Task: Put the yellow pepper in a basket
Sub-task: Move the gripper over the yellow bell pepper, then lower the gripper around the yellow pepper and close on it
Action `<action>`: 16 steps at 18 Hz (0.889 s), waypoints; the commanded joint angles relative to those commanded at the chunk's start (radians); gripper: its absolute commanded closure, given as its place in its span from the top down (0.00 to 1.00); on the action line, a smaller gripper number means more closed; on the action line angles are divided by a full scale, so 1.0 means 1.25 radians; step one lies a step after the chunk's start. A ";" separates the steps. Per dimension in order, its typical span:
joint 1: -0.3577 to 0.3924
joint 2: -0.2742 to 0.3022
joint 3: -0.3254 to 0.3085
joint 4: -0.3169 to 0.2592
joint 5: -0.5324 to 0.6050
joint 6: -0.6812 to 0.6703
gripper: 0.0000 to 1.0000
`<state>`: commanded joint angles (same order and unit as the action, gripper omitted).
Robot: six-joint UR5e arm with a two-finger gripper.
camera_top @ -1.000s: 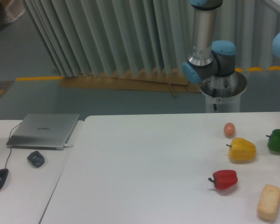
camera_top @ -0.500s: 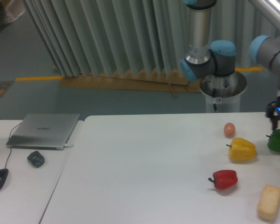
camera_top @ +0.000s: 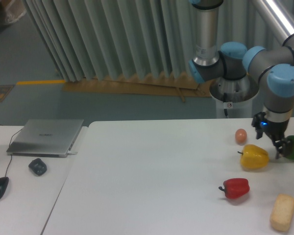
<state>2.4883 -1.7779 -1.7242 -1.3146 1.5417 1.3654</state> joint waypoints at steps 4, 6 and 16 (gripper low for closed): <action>-0.010 -0.004 -0.009 0.004 -0.033 -0.001 1.00; -0.010 -0.015 -0.011 0.010 -0.041 -0.001 1.00; 0.022 -0.006 -0.050 0.007 0.014 0.042 1.00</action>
<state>2.5157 -1.7856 -1.7870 -1.3054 1.5585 1.4174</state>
